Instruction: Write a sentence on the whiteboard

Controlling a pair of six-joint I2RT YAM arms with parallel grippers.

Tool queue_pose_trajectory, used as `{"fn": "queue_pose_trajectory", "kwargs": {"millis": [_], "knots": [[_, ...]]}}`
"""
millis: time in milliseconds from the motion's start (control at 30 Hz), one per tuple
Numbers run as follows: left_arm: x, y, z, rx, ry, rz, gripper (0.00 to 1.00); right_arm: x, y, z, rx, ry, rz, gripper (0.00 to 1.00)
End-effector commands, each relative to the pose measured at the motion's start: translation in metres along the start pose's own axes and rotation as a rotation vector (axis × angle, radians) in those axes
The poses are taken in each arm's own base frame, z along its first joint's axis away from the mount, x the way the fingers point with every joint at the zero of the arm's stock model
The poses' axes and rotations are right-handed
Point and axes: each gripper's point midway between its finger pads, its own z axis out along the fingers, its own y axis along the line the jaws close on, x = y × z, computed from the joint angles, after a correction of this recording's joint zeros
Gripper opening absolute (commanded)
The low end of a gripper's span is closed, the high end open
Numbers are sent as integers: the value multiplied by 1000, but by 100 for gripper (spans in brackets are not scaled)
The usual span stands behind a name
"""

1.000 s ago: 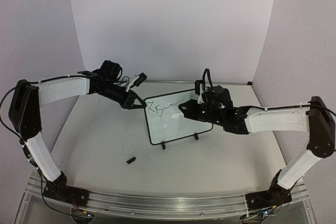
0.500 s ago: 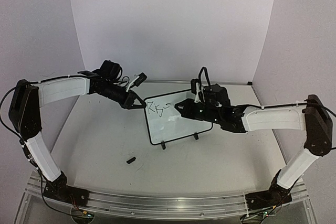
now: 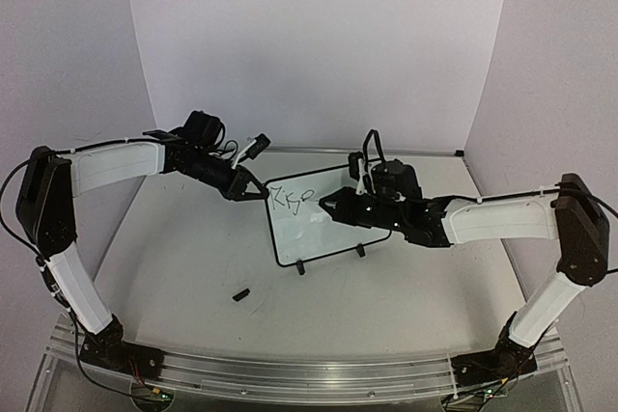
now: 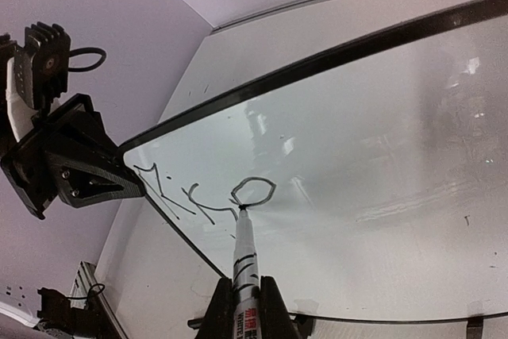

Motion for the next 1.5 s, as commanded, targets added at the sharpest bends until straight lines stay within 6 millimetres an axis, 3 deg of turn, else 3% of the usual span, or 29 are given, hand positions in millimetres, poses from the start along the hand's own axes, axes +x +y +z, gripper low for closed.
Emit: {"fn": "queue_pose_trajectory", "kwargs": {"millis": [0,533,967,1233,1467], "knots": [[20,1,6,-32,84,10,0,9,-19,3,54,10,22,0],[18,1,5,-35,82,12,0,-9,-24,-16,119,-59,14,0],[18,0,4,-36,80,16,0,-29,1,-36,33,-115,-26,0],[18,0,4,-39,81,15,0,-16,-17,-30,96,-87,3,0],[18,0,4,-37,81,16,0,-14,-21,-23,114,-80,3,0]]}}
